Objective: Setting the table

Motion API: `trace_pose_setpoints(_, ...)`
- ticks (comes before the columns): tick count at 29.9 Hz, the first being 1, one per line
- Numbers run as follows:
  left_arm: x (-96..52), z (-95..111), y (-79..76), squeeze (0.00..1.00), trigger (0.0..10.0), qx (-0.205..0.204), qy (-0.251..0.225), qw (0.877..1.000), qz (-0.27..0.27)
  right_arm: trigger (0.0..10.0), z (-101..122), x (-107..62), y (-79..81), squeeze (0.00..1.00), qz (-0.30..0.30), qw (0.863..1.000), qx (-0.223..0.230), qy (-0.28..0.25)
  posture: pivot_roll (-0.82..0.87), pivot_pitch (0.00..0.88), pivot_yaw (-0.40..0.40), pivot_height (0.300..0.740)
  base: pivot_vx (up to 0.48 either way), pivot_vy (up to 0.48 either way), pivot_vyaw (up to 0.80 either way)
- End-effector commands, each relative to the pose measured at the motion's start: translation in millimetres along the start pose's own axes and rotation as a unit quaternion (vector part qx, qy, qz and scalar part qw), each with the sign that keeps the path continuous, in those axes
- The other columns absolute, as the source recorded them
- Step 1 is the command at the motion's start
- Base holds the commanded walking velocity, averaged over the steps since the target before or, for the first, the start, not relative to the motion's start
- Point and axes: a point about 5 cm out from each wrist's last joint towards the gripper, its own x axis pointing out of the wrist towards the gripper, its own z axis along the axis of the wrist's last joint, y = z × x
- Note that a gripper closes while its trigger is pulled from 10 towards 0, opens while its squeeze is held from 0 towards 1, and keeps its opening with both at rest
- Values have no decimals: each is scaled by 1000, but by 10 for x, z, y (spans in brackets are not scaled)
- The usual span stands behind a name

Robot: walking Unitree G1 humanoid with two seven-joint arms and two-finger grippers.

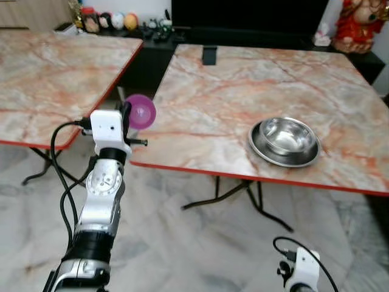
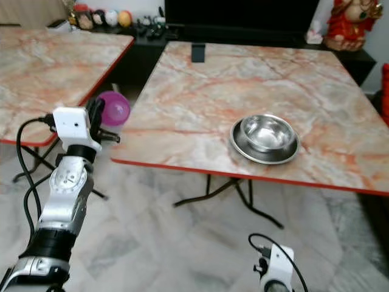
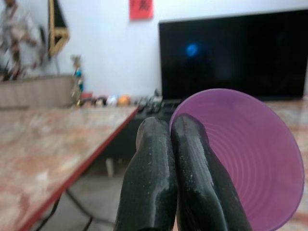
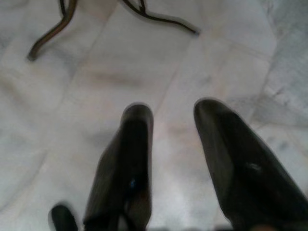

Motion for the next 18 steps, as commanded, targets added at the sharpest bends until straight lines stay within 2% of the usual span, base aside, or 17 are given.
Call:
trace_pose_setpoints(1,29,39,4,0,10000,-7,-7,1000,2,10000,-29,-8,13,0,2,1000,1,5,35,51,-9,740,0,-424,0)
trace_pose_setpoints(15,42,28,46,0,10000,-10,-4,1000,10,10000,-17,-6,-13,0,-1,1000,2,2,28,48,-10,740,0,-418,0)
trace_pose_setpoints(18,42,21,49,0,10000,-8,-2,1000,13,10000,-14,-5,-24,0,-2,1000,2,2,26,48,-11,740,0,0,0)
